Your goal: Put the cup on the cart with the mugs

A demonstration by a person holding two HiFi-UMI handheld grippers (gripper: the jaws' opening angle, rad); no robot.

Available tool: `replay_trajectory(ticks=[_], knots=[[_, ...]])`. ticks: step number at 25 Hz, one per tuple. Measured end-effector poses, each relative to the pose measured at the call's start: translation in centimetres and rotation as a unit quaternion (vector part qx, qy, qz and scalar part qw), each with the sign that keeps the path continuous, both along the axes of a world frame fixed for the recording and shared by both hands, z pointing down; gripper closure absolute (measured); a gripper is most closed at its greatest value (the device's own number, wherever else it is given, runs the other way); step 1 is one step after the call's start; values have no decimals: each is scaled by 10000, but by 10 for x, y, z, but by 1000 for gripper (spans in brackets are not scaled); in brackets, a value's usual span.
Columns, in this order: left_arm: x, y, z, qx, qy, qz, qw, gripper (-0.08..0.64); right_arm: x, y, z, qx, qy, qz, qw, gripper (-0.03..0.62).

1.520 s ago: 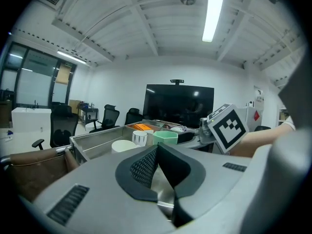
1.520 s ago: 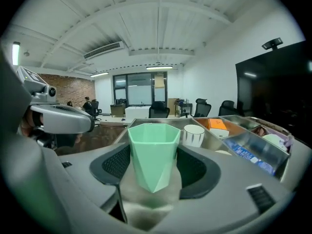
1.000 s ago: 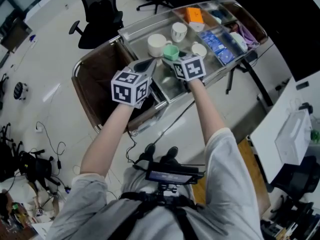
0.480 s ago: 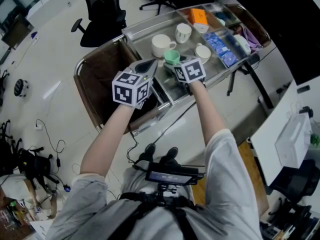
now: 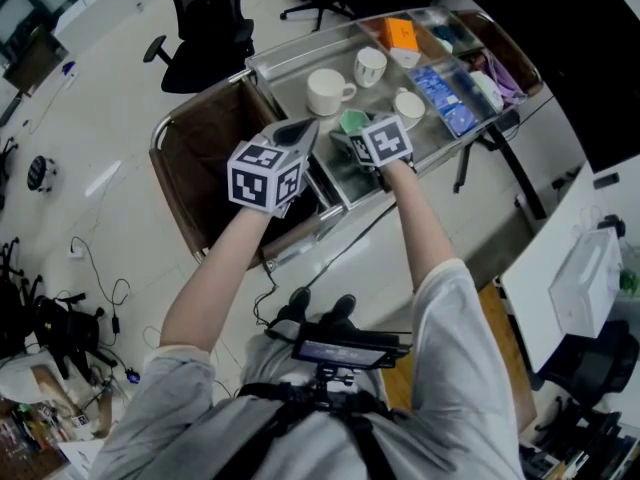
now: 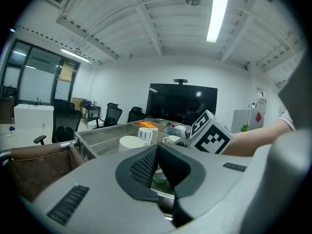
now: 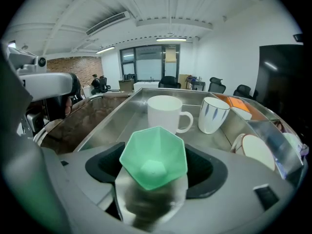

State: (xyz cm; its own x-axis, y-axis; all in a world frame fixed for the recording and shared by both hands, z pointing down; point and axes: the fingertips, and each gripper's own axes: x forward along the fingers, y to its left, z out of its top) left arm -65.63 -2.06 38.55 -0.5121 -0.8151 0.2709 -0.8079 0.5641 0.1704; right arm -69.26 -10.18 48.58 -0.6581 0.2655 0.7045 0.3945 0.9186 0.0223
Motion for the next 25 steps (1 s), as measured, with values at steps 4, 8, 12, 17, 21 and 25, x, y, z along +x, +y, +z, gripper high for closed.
replay_trajectory(ticks=[4,8,12,17,21,25], knots=[[0,0,-1,14,-11,19,10000,554,0,0,-2,33,-34,6,10000,213],[1,0,-2,17,-14,37,10000,554,1,-1,-4,42,-75,46,10000,213],[2,1,-2,27,-18,67,10000,554,1,0,-9,51,-155,47,9999,192],[7,-1,-3,46,-32,164,9999,554,5,-4,-19,89,-295,141,9994,192],[15,0,-7,81,-77,270,9996,554,15,-6,-31,115,-434,286,9986,192],[28,-2,-9,97,-131,405,9990,554,31,-7,-55,10,-787,574,9952,192]])
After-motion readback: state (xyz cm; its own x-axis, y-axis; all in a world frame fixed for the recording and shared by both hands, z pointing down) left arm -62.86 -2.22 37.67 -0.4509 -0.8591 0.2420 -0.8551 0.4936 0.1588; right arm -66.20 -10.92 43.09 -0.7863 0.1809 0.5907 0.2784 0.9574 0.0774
